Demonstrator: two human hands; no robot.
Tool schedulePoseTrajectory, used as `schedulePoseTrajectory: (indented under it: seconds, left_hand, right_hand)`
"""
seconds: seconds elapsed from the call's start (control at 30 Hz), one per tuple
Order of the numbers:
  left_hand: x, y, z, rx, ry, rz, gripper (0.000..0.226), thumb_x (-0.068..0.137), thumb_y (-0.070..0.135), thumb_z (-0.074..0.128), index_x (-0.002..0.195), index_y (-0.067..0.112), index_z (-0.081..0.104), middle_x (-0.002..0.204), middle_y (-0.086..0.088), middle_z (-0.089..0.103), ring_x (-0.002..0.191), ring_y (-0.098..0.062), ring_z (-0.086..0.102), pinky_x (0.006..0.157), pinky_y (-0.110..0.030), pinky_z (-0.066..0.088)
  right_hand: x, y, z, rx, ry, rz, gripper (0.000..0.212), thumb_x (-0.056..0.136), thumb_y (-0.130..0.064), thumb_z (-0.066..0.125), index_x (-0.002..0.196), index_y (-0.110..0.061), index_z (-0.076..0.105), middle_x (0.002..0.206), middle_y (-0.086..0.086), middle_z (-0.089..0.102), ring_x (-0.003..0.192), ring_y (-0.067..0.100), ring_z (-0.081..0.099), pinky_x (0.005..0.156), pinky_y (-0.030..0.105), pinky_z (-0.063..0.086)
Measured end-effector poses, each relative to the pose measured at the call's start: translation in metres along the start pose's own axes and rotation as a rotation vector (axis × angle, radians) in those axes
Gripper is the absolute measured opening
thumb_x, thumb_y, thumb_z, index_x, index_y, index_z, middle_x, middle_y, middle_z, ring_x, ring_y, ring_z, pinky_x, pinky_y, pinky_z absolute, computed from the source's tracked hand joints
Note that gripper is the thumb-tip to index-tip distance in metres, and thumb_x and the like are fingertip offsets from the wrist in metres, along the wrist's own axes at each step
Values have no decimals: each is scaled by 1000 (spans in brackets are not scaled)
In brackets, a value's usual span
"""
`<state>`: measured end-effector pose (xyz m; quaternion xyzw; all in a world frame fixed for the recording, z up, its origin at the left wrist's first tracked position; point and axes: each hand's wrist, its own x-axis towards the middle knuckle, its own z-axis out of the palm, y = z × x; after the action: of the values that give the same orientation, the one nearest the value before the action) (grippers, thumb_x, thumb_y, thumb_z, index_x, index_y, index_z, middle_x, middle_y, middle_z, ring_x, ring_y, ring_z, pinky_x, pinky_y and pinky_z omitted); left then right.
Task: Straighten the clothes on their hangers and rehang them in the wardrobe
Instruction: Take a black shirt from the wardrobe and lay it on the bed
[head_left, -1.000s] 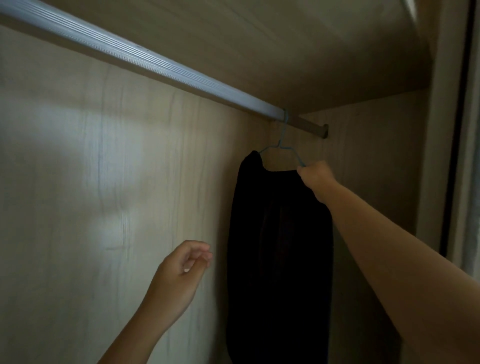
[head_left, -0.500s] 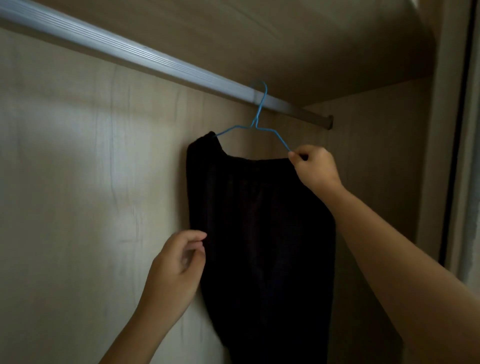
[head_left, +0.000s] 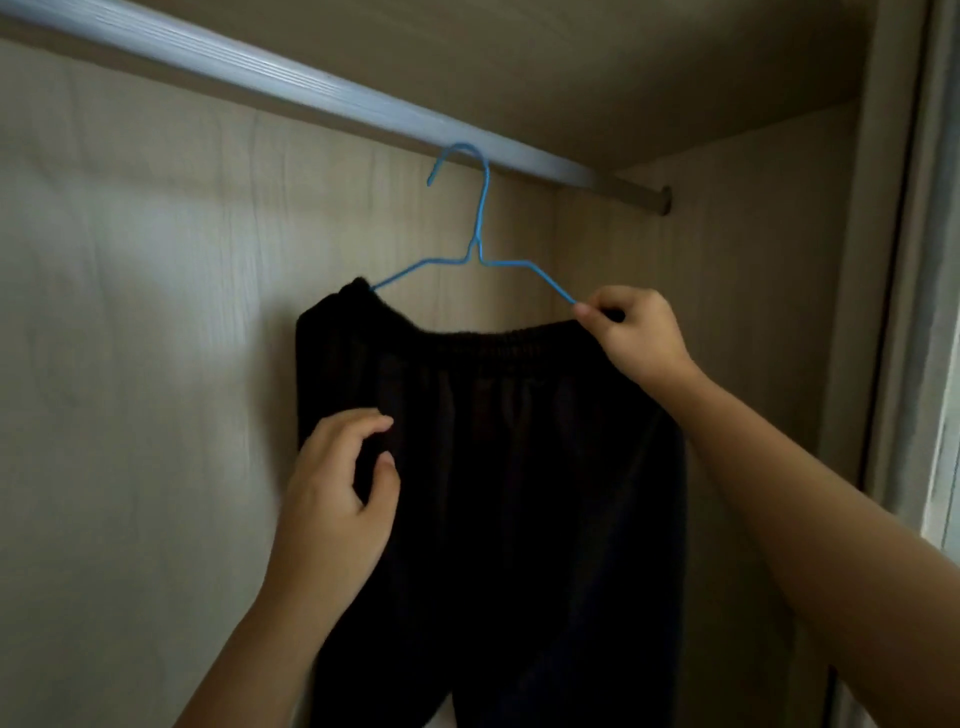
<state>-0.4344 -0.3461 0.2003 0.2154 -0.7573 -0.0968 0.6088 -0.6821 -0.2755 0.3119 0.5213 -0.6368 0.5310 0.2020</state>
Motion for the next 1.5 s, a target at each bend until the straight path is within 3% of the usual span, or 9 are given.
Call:
schedulePoseTrajectory:
  seconds: [0.1,0.33,0.53,0.7,0.83,0.93,1.13,1.33,1.5]
  left_hand:
    - [-3,-6,-5,124,49,30,51,81,34,37,123,8,52,130,-7,51,121,-24,47,102,-32,34]
    - [-16,-22,-6,321,30,-59,66,80,43,32,134,5,39,138,-21,44,128,-39,39,103,-50,32]
    - [-52,-31,25,62,-315,-102,41,80,48,50,98,13,61,95,-20,67,92,-36,62,68,-29,34]
    - [-96,-35,80,-84,-396,-160,58,76,62,27,67,8,49,49,-8,45,55,-37,51,50,-39,36]
    - [-133,-18,125,-253,-579,-112,50,69,80,37,66,33,52,59,-9,49,54,-27,46,51,-42,36]
    - [-161,5,150,-299,-731,-55,65,68,84,35,71,21,51,45,-6,47,50,-31,51,50,-44,44]
    - [-214,80,165,-347,-945,175,52,72,64,45,54,16,57,44,2,54,44,-19,52,42,-29,39]
    - [-272,169,160,-501,-1136,269,50,70,64,49,53,17,54,43,2,52,46,-16,52,41,-28,39]
    - [-325,260,108,-716,-1203,493,49,72,63,43,53,19,55,42,7,48,41,-9,44,43,-18,31]
  right_hand:
    - [-33,6,0,136,-121,23,33,87,-14,60,57,-25,53,53,-13,50,48,-7,46,57,14,36]
    - [-96,20,-24,337,-374,125,30,86,-2,58,60,-16,58,47,-15,53,50,-4,45,52,7,33]
    - [-163,50,-58,261,-412,280,37,84,1,58,55,-22,61,49,-14,55,51,-5,48,53,6,36]
    - [-233,78,-81,195,-448,501,36,85,-3,60,55,-23,60,49,-12,54,52,-4,47,53,8,36]
    - [-294,89,-118,154,-371,683,17,74,-22,59,58,-21,64,59,-3,55,62,6,51,60,13,39]
    - [-343,90,-146,106,-309,811,20,73,-24,58,55,-28,63,56,-9,58,59,-1,52,60,8,40]
    - [-443,66,-208,26,-88,1076,17,73,-24,59,56,-23,64,59,-7,59,61,1,54,64,8,43]
    - [-547,-7,-271,-198,196,1295,19,83,-16,66,64,-21,66,67,-4,62,69,5,56,76,24,43]
    - [-640,-119,-315,-431,459,1383,16,79,-25,71,64,-25,65,60,-13,63,60,-2,54,67,21,41]
